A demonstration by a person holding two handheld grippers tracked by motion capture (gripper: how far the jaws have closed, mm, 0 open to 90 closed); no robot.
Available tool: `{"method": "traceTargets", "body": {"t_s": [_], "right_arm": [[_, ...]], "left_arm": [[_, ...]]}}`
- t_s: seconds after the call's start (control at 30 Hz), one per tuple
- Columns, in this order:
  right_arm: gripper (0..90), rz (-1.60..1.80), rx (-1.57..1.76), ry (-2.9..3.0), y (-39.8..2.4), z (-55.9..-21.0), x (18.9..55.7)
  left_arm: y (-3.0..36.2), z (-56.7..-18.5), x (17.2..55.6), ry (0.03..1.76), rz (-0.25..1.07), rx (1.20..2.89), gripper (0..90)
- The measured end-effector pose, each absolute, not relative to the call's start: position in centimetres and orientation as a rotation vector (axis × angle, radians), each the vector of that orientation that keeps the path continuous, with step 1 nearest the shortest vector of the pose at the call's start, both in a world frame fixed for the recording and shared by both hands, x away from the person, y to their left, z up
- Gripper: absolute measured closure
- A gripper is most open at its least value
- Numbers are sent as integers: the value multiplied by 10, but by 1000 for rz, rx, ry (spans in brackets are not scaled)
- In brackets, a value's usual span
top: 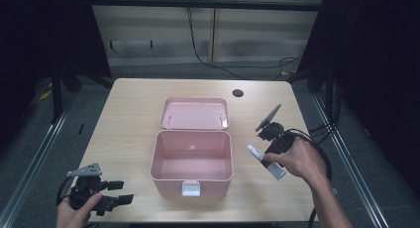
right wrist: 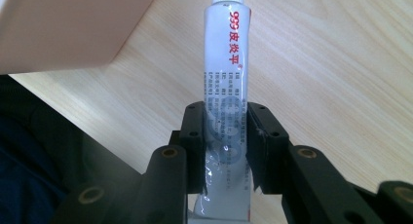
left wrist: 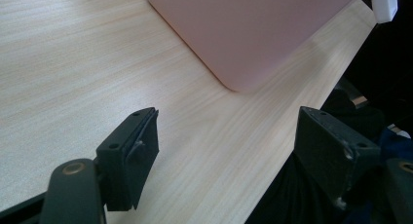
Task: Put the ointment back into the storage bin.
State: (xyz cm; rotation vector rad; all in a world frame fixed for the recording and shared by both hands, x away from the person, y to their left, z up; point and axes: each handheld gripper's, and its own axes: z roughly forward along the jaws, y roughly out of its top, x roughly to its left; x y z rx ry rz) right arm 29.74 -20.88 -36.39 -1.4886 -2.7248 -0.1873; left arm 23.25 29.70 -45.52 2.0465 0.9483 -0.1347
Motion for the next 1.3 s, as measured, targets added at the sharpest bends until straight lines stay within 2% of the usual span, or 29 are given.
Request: {"method": "traceTargets", "body": {"t_s": [0.27, 1.3], "right_arm": [[711, -205, -1481, -2728, -208, -364, 296], [711, -326, -1390, -2793, -202, -328, 294]], "left_arm": [[297, -455, 232, 950, -138, 2045, 242], [297, -455, 232, 949, -134, 2044, 242]]}}
